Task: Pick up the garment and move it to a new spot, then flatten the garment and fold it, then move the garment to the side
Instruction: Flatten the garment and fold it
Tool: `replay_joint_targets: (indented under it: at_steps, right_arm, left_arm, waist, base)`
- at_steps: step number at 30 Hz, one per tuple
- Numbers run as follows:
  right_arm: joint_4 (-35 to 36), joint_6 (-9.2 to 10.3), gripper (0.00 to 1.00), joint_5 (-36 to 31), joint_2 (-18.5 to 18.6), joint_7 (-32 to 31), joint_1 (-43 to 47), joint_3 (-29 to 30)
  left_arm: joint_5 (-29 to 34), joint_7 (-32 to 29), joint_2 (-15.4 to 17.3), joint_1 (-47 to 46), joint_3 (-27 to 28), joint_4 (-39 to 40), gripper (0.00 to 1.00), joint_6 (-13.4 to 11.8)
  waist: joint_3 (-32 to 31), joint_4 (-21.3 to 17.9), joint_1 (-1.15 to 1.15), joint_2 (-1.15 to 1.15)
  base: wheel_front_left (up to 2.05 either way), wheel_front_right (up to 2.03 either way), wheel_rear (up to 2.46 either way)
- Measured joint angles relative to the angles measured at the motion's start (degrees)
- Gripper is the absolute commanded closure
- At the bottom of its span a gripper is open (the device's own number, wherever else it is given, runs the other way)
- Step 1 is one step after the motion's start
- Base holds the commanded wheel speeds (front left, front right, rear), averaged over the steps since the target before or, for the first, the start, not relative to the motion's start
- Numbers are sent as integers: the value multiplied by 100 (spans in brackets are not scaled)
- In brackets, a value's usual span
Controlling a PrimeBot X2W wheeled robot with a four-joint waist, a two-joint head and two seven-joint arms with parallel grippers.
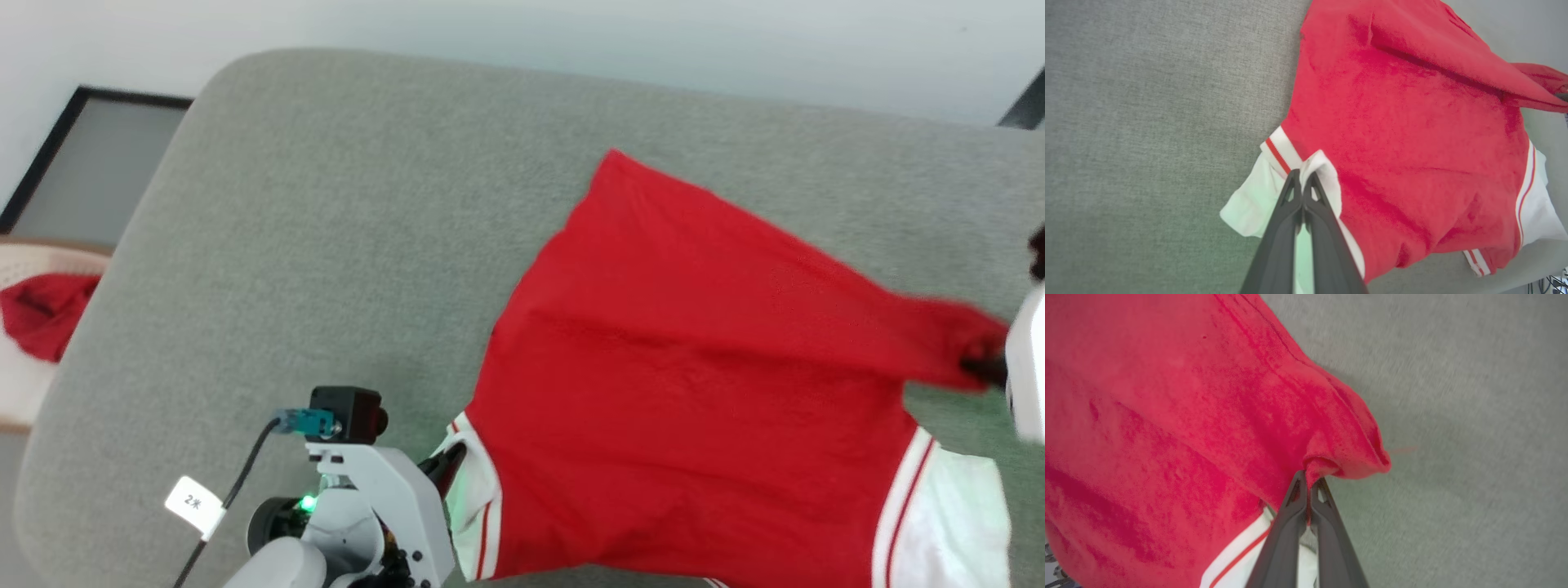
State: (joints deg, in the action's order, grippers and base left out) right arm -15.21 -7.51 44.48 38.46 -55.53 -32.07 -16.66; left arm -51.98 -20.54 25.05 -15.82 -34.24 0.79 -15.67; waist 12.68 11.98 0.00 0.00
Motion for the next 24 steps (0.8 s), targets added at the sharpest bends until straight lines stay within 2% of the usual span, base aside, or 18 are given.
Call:
replay_joint_targets:
  at_steps: [5,11,16,21,22,23,24]
  right_arm:
    - [750,0,100,-100,-76,-101,1247,639]
    - [1540,0,100,-372,-576,-283,2493,1425]
    - [1923,0,100,-654,-1116,-352,3115,1842]
    - [1937,0,100,-964,-1419,-138,3273,1889]
    - [1900,0,88,-1027,-1449,-76,3266,1881]
    - [1871,0,51,-1090,-1450,-23,3266,1848]
    - [1844,0,0,-1154,-1458,42,3259,1825]
  left_arm:
    - [-43,-32,71,99,26,113,100,-66]
    - [-46,-63,107,121,30,190,100,-99]
    - [-48,-71,101,120,14,207,100,-105]
    - [-80,-69,94,116,16,188,100,-107]
    - [-81,-70,96,116,16,183,100,-107]
    - [-82,-70,93,113,15,179,100,-105]
    - [-87,-69,91,108,15,174,100,-105]
  waist:
    - [-187,-233,0,0]
    - [-306,-457,0,0]
    - [-333,-560,0,0]
    - [-312,-616,0,0]
    - [-307,-626,0,0]
    - [-301,-632,0,0]
    - [-298,-637,0,0]
  base:
    - [0,0,0]
    - [0,0,0]
    - [0,0,0]
    - [0,0,0]
    - [0,0,0]
    - [0,0,0]
    - [0,0,0]
